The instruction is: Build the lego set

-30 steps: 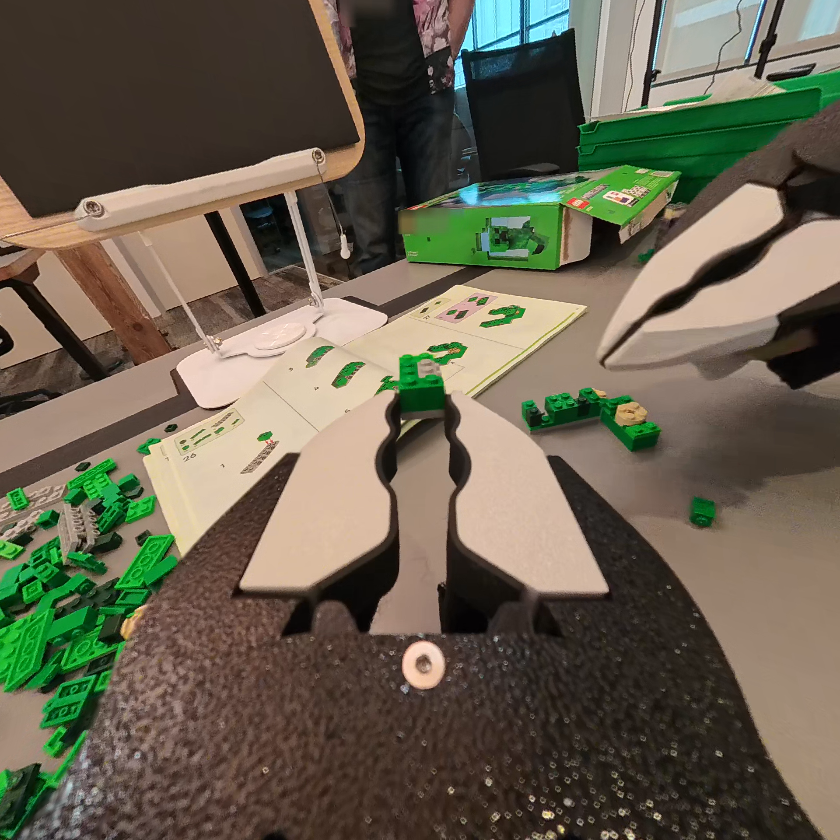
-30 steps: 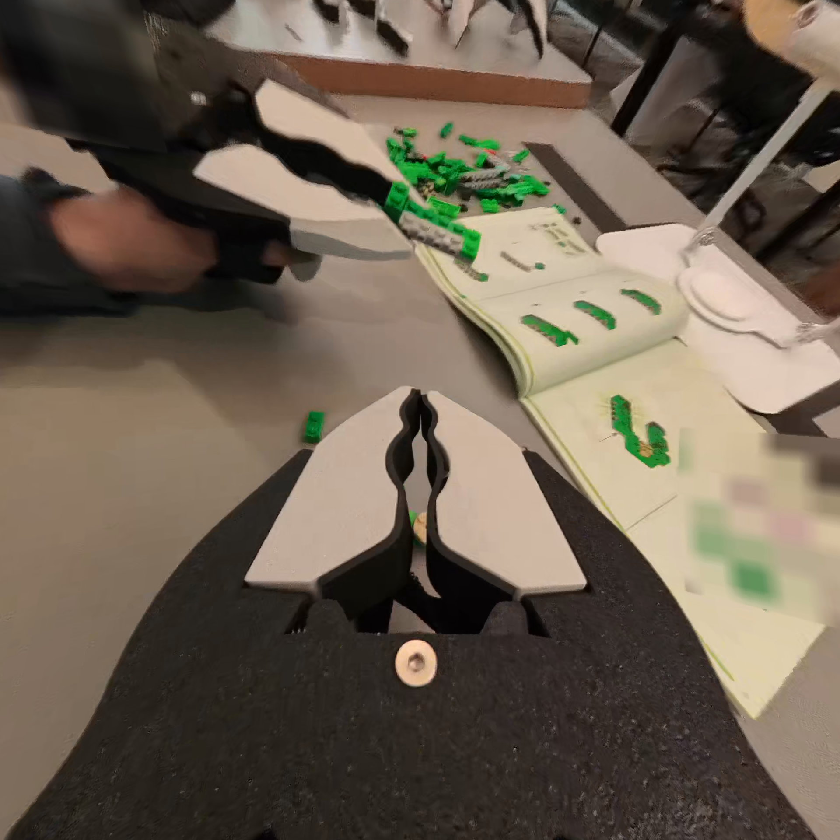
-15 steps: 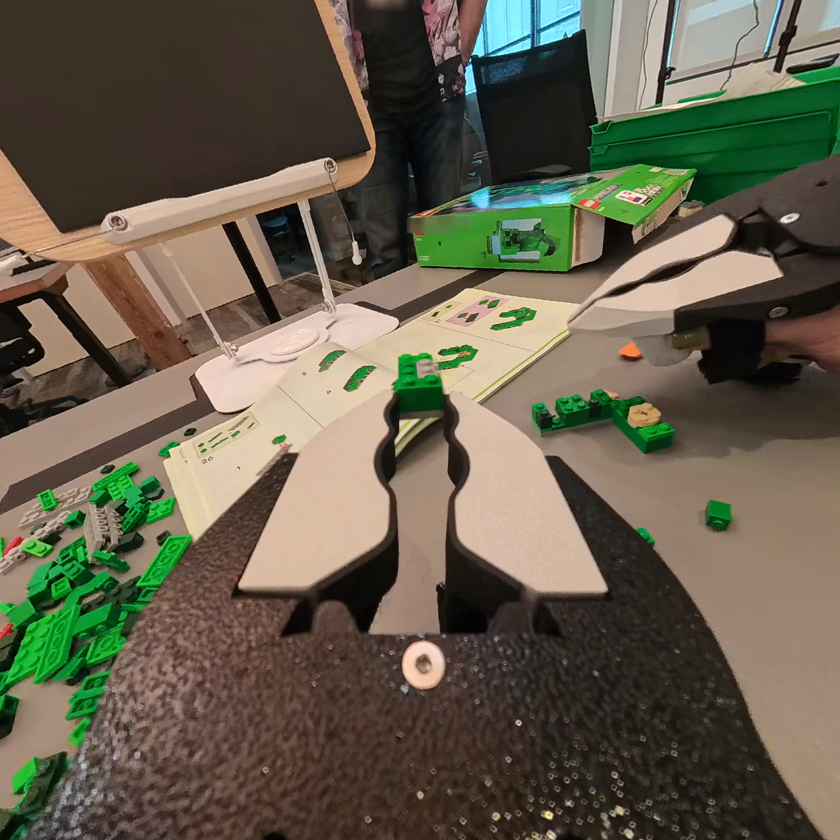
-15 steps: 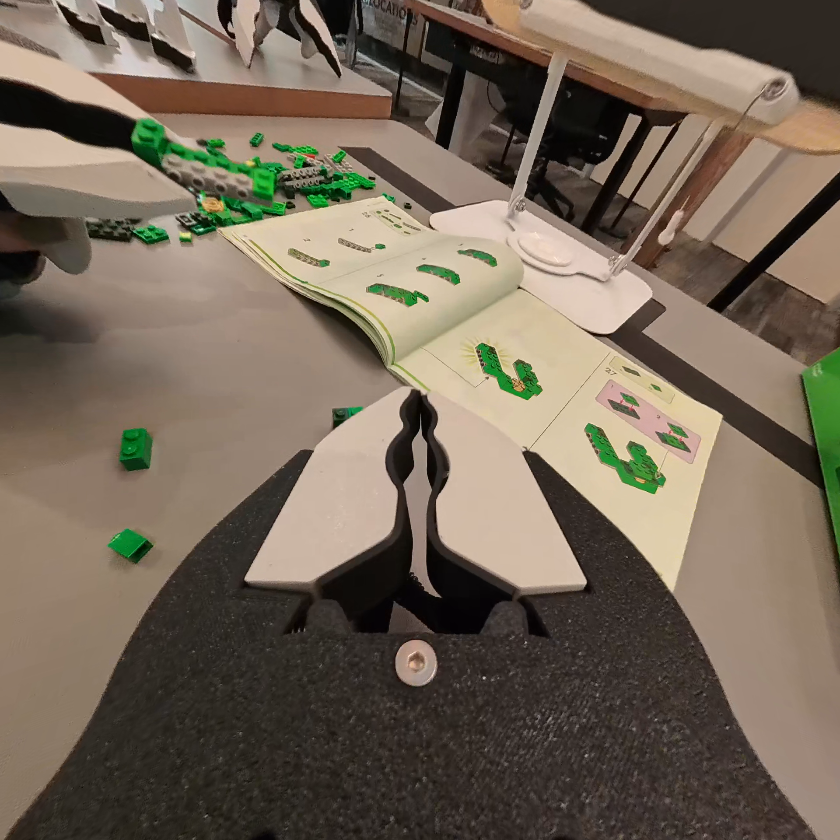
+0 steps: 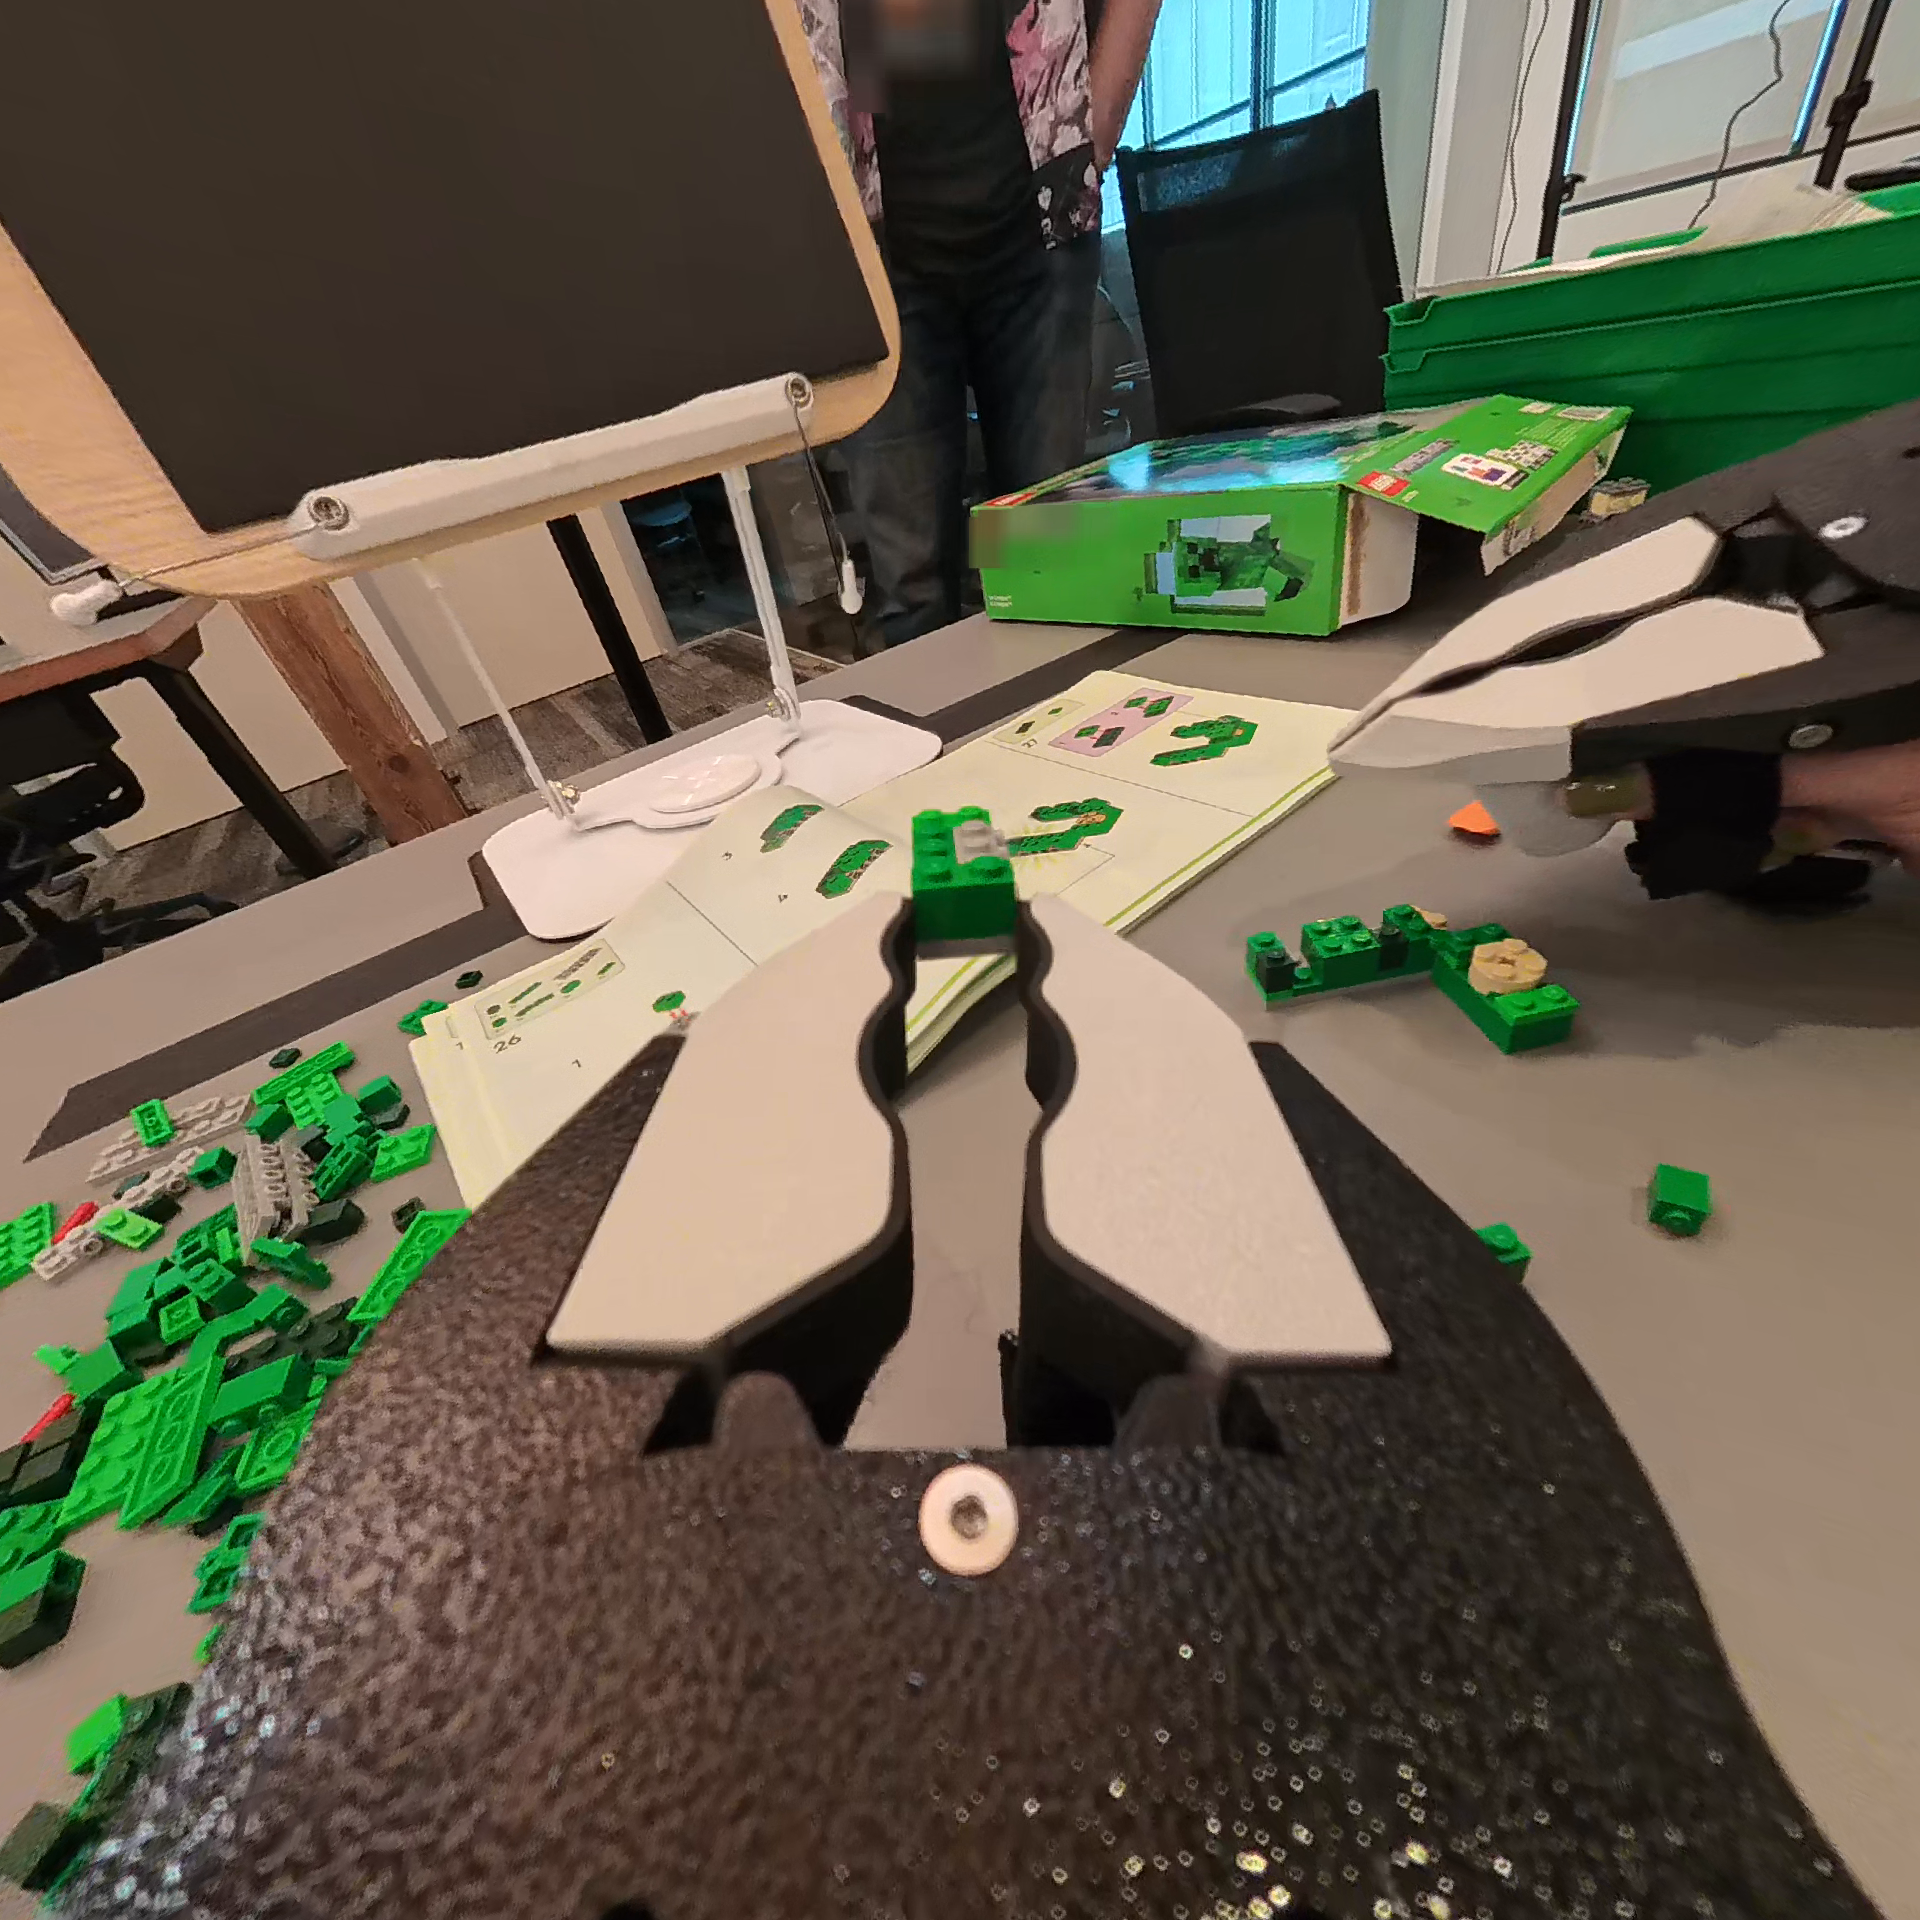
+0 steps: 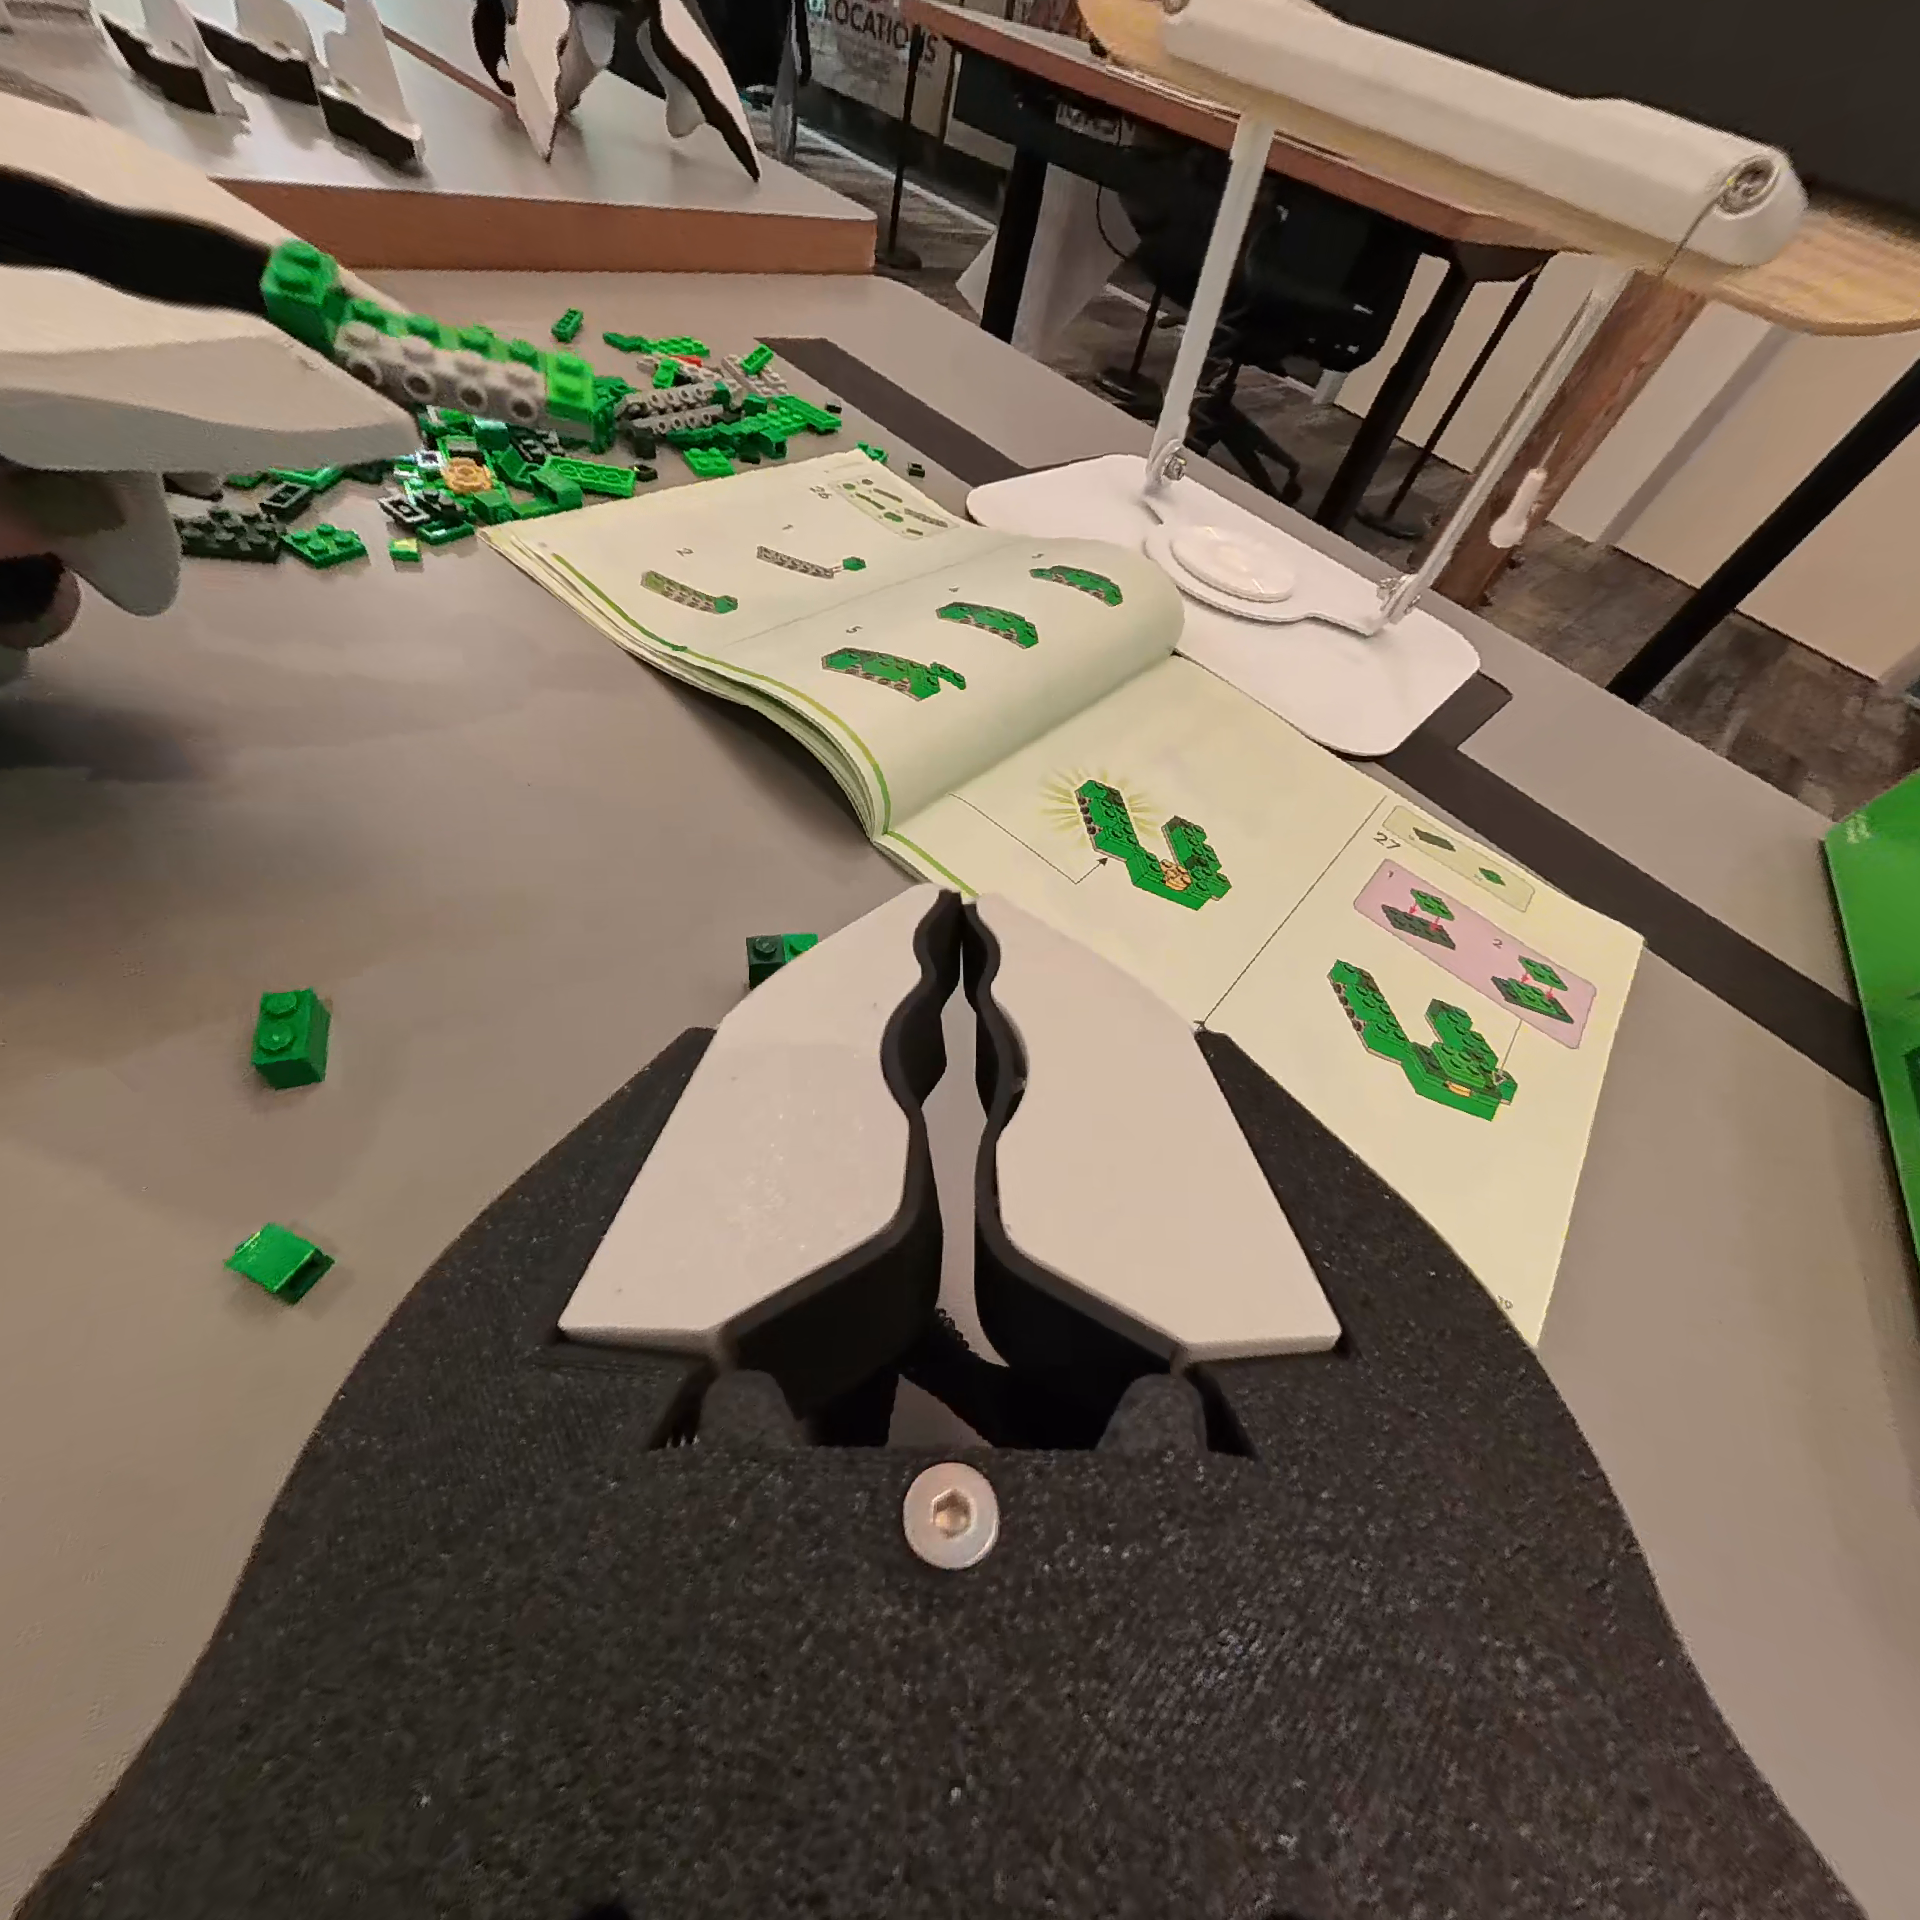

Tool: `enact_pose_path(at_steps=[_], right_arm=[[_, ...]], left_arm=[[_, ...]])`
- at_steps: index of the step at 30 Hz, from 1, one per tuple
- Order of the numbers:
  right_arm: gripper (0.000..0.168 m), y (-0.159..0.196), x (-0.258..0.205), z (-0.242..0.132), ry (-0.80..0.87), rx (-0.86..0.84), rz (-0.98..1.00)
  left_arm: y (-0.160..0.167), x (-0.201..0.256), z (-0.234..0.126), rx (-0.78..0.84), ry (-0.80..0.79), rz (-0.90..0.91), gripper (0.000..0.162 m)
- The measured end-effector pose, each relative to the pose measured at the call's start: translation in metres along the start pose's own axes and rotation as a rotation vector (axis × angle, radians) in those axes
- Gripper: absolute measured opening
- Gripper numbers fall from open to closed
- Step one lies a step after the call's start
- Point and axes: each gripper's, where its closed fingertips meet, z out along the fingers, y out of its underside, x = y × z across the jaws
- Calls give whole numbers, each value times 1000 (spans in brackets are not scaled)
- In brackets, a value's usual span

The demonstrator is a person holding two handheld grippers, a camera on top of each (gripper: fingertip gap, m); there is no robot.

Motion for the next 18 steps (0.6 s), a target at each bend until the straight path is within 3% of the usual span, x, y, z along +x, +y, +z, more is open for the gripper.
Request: enact_pose_path(at_steps=[8, 11, 14, 18], right_arm=[[0, -2, -5, 0, -18, 13, -43], [15, -10, -14, -4, -77, 80, -64], [21, -16, -57, -15, -405, 52, 23], [22, -16, -87, -27, -581, -5, -12]], left_arm=[[-5, -13, -6, 39, -23, -61, 17], [0, -22, -10, 39, -66, -54, 17], [-3, -30, -16, 66, -97, -64, 17], [-5, -25, -16, 82, -70, -40, 17]])
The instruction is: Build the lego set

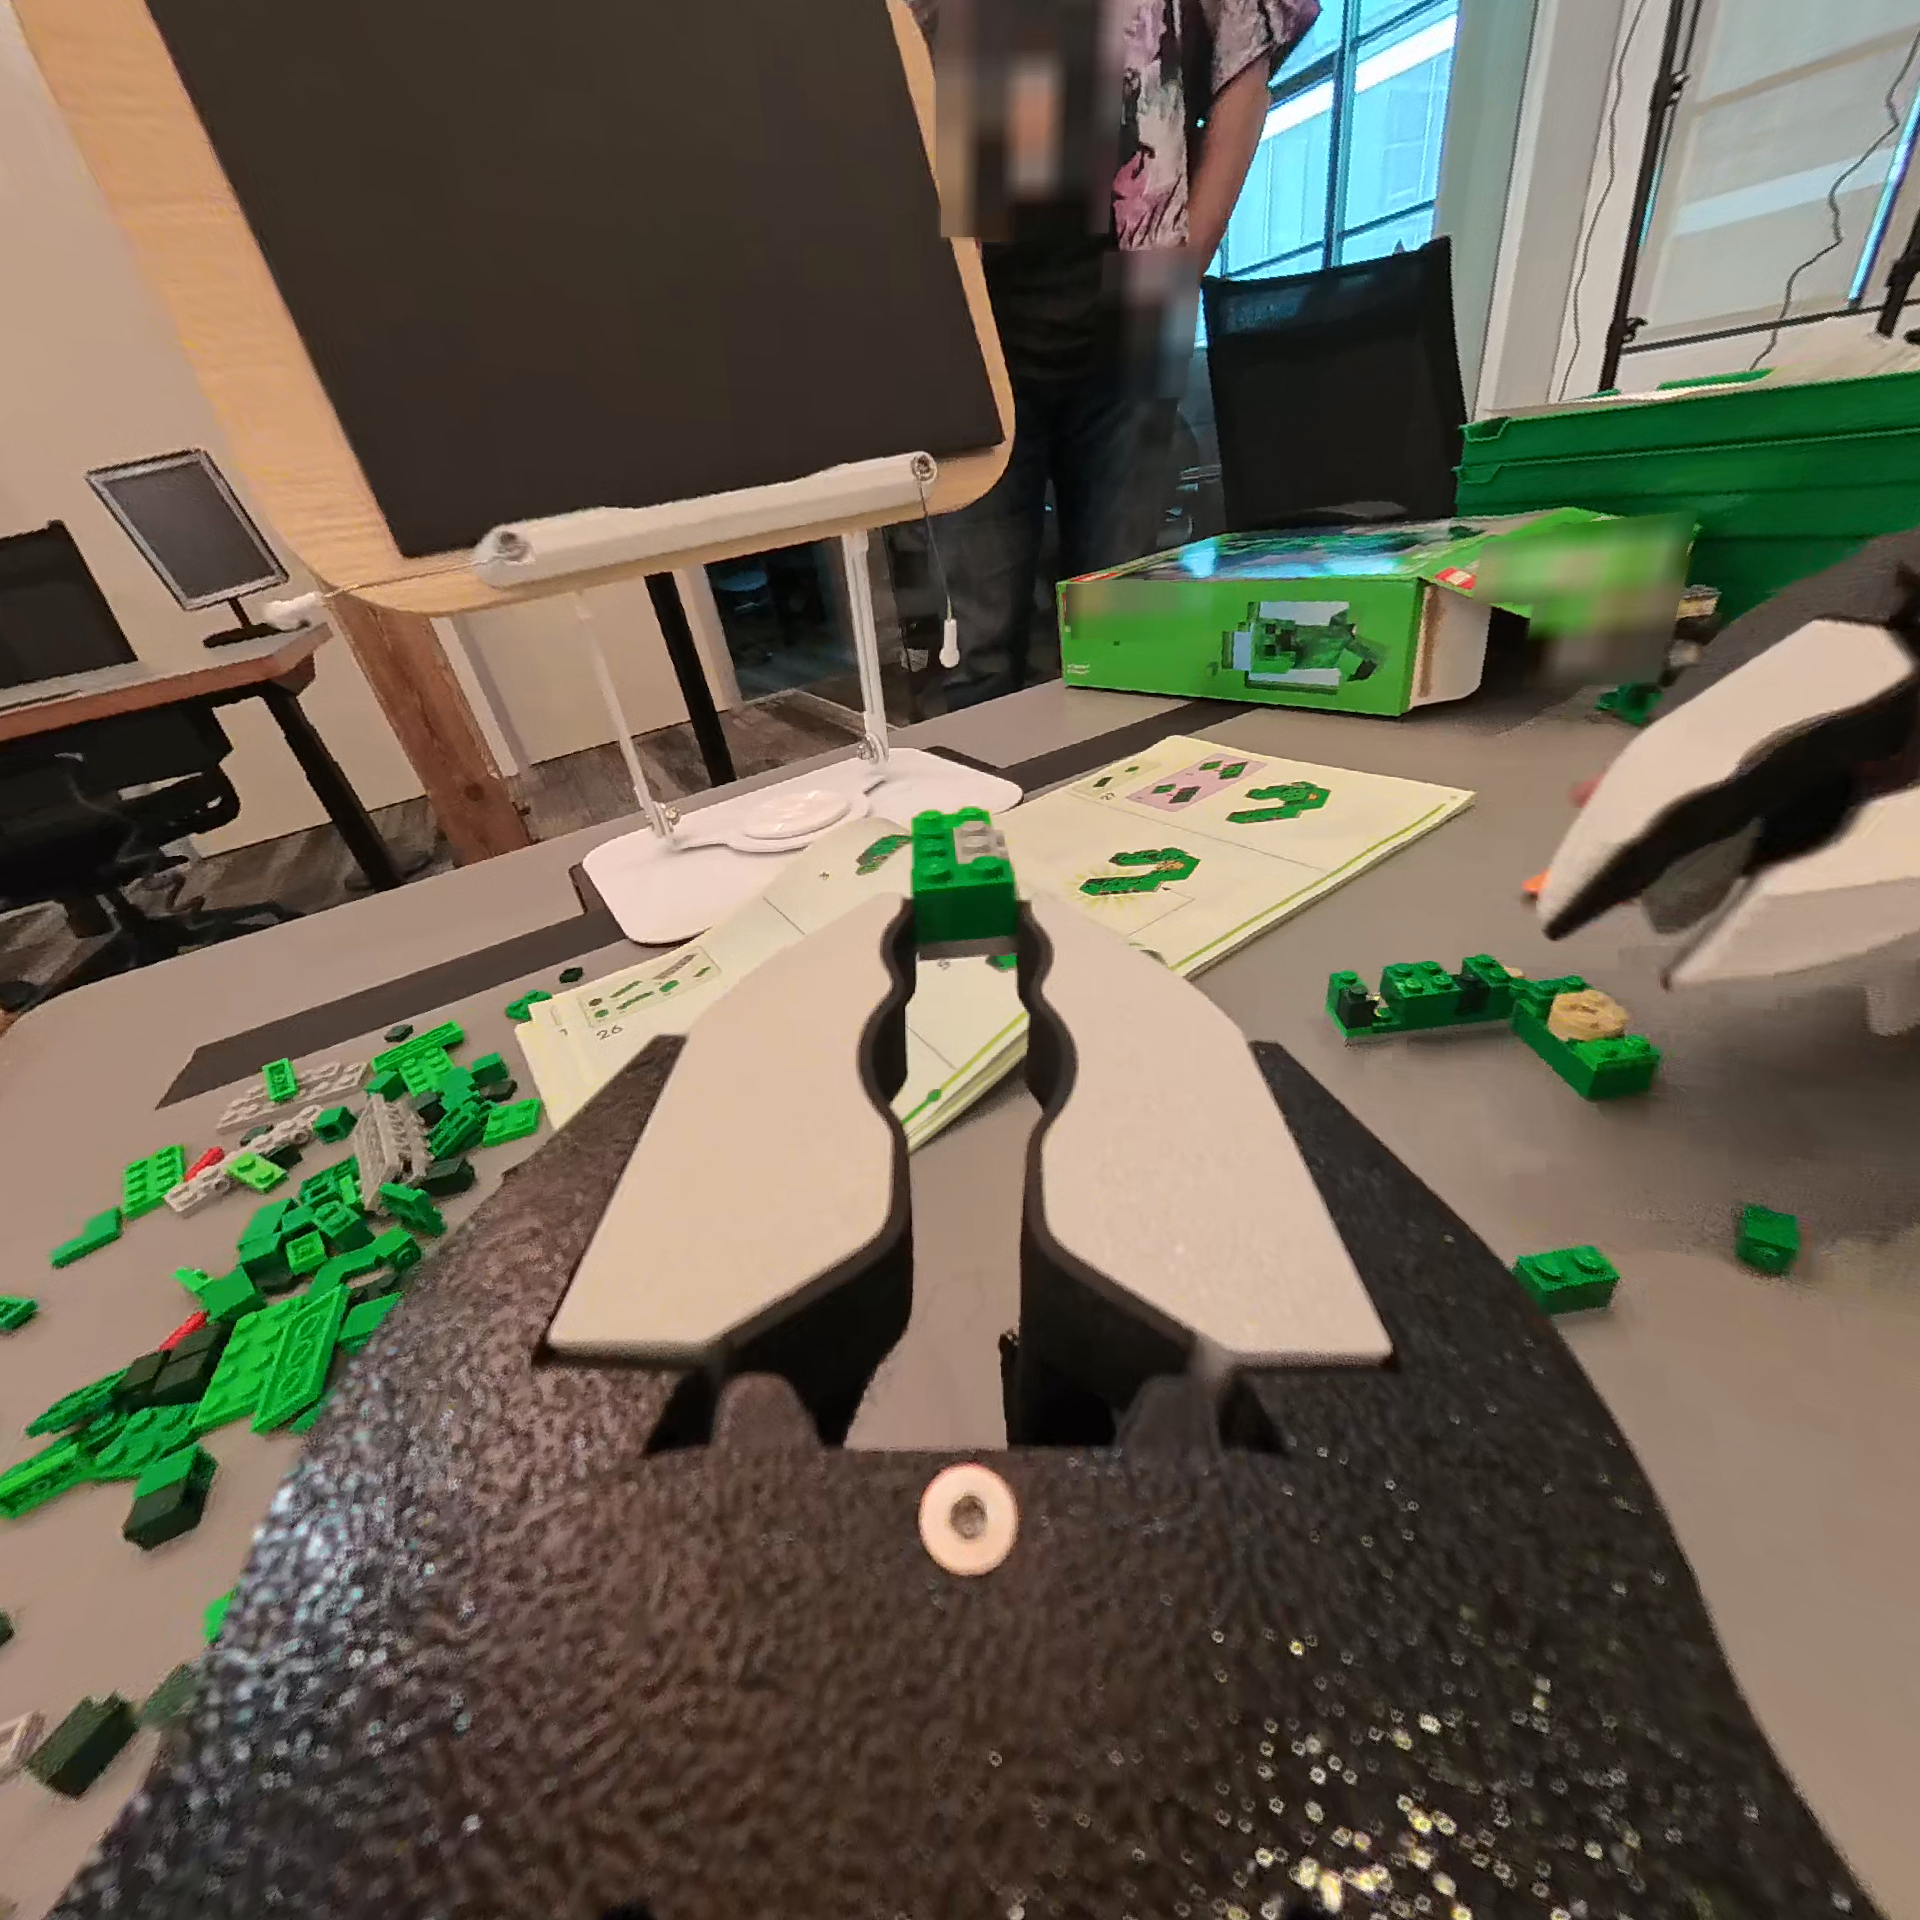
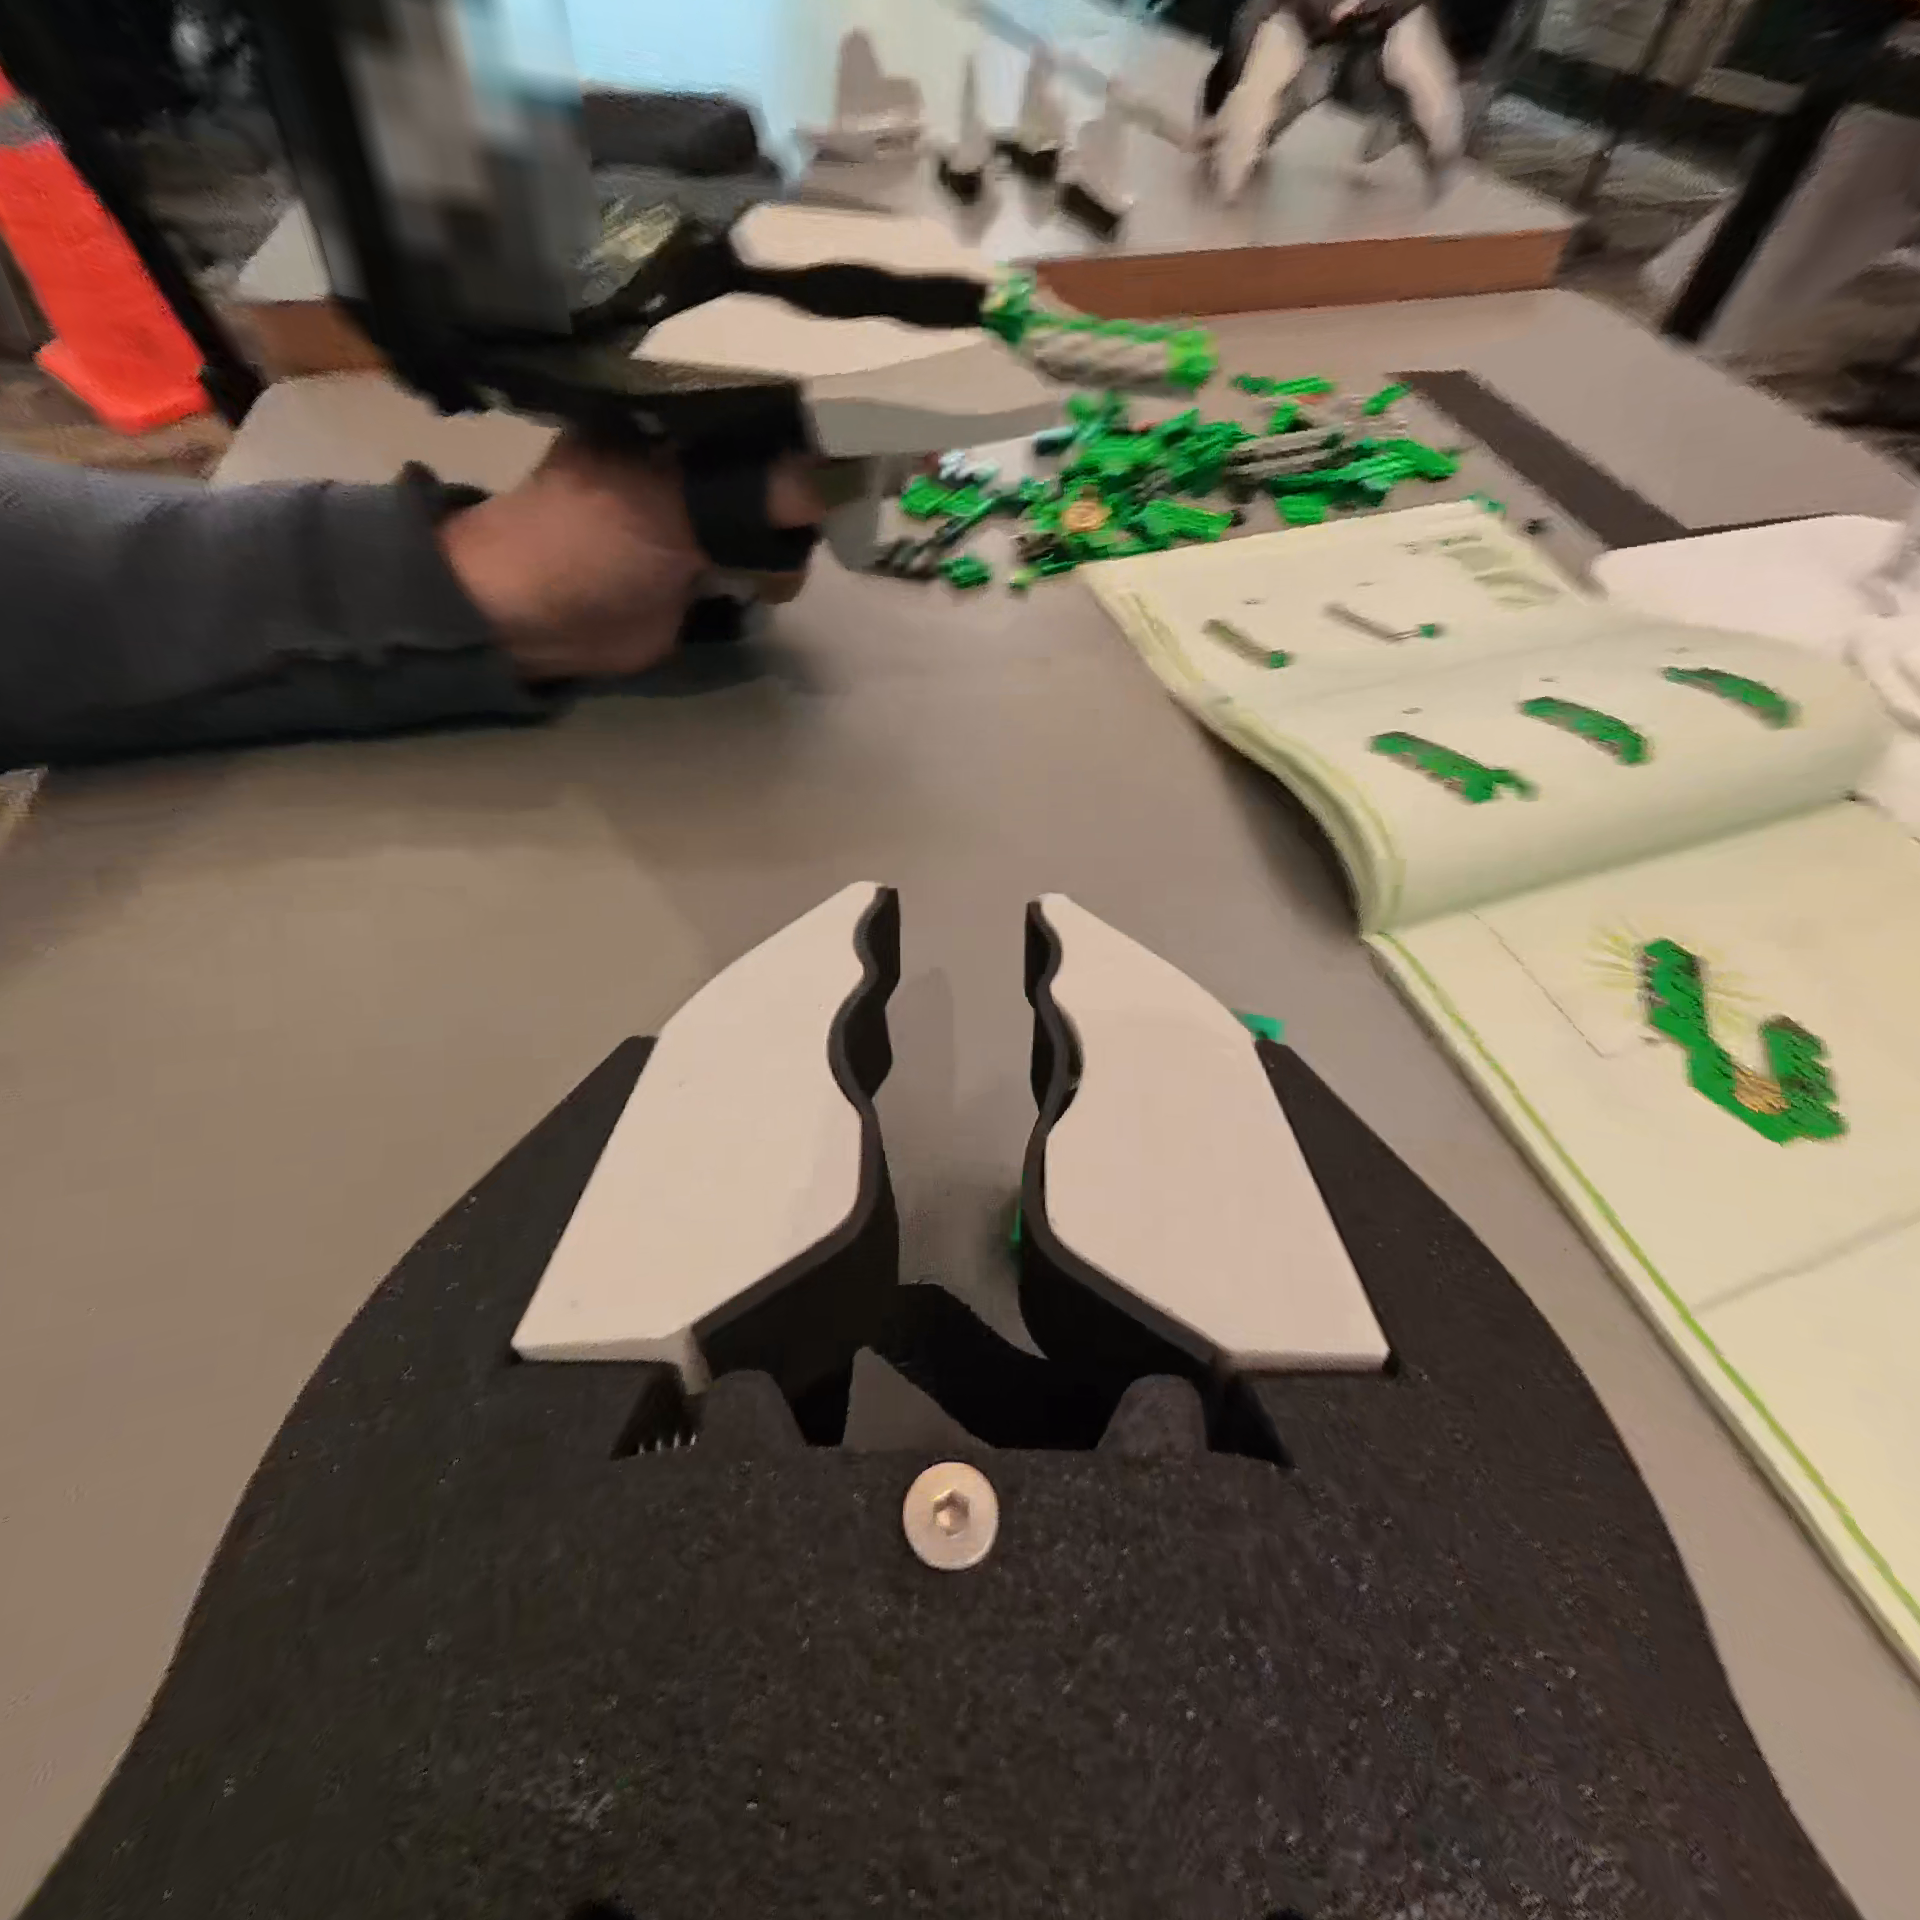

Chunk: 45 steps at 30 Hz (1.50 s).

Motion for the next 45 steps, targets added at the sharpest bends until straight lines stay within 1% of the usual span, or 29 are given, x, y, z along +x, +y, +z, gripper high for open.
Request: enact_pose_path(at_steps=[2, 3, 6, 10, 13, 16, 18, 22, 25, 27, 29, 31, 33, 36, 40, 45], right_arm=[[22, 9, -13, 4, -39, -84, -42], [23, 10, -15, 7, -19, -95, -89], [23, -1, -2, 6, 149, 19, -251], [22, -13, 9, -9, 267, 194, -273], [22, -19, 14, -20, 321, 263, -281], [22, -22, 16, -26, 348, 301, -300], [21, -25, 14, -30, 347, 326, -312], [20, -24, 19, -31, 376, 316, -361], [20, -26, 20, -32, 360, 340, -348], [20, -27, 22, -32, 361, 347, -338], [20, -27, 24, -32, 361, 353, -332], [19, -28, 26, -32, 362, 361, -332], [19, -29, 28, -31, 362, 369, -325], [19, -30, 30, -31, 364, 377, -316], [19, -30, 27, -32, 355, 379, -322], [19, -28, 19, -27, 323, 358, -354]], left_arm=[[1, 5, 2, 0, 15, 18, 17], [0, 8, 3, 5, 17, 29, 17], [-2, 17, 9, 26, 54, 90, 17], [-5, 32, 7, 45, 165, 151, 17], [-7, 36, 1, 53, 235, 41, 17], [-4, 28, -1, 46, 230, -4, 17], [-5, 24, -2, 54, 221, -12, 17], [-9, 18, 1, 72, 174, 70, 17], [-7, 18, 4, 72, 174, 114, 17], [-8, 27, 1, 83, 252, 117, 17], [-11, 41, -6, 103, 383, 110, 17], [-7, 53, -13, 92, 501, 104, 17], [-4, 61, -18, 81, 579, 92, 17], [0, 66, -20, 61, 620, 103, 17], [2, 64, -21, 56, 610, 103, 17], [-2, 62, -23, 72, 636, 50, 17]])
